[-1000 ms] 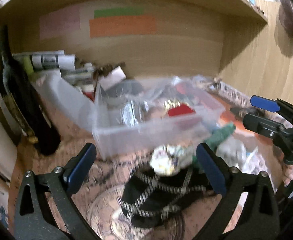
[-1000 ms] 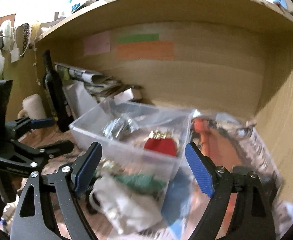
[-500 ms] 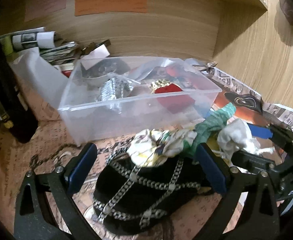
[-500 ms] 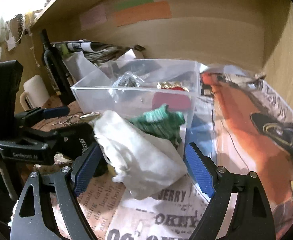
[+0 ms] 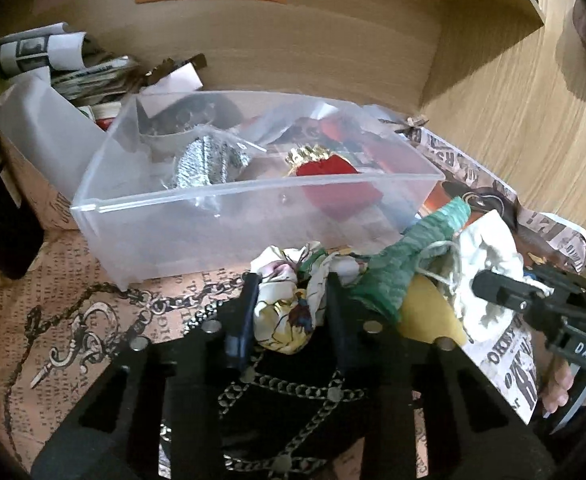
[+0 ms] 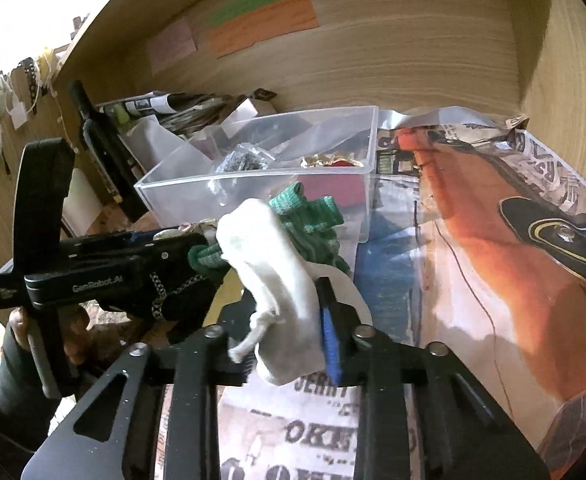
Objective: Organize soft objects
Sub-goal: 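Lower the floral cloth and white bag into the box and open both tools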
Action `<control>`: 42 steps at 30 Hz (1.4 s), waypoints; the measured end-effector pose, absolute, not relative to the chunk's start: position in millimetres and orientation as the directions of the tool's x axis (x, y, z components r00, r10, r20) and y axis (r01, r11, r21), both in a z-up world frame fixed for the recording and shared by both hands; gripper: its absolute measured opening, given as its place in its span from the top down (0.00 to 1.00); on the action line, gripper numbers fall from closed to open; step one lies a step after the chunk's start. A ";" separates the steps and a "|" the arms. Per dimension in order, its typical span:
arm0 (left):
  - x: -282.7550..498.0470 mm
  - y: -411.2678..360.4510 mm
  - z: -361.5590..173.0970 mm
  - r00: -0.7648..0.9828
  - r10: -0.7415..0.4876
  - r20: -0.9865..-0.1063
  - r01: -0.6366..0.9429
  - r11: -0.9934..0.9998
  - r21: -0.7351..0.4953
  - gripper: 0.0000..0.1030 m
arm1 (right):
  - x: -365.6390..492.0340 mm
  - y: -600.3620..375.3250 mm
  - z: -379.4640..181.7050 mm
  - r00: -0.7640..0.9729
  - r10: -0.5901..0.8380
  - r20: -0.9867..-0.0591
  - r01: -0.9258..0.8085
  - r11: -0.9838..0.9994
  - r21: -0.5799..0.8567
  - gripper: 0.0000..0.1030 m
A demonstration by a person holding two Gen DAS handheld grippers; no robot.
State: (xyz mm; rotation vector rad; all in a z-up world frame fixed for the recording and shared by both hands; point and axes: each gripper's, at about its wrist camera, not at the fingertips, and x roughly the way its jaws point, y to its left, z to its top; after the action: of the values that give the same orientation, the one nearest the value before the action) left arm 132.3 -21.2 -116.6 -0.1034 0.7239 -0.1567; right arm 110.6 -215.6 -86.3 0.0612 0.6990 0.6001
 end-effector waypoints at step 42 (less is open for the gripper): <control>156.5 33.5 -45.9 0.872 0.003 -0.489 -0.056 0.994 -0.094 0.81 | 185.3 -139.4 -16.5 0.652 0.586 -0.480 -0.602 0.786 0.142 0.87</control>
State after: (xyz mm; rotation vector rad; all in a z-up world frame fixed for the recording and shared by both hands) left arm 156.5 33.5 -45.9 -0.1066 0.5100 0.0311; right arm 185.3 -139.4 -16.5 -0.0304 0.5341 0.6741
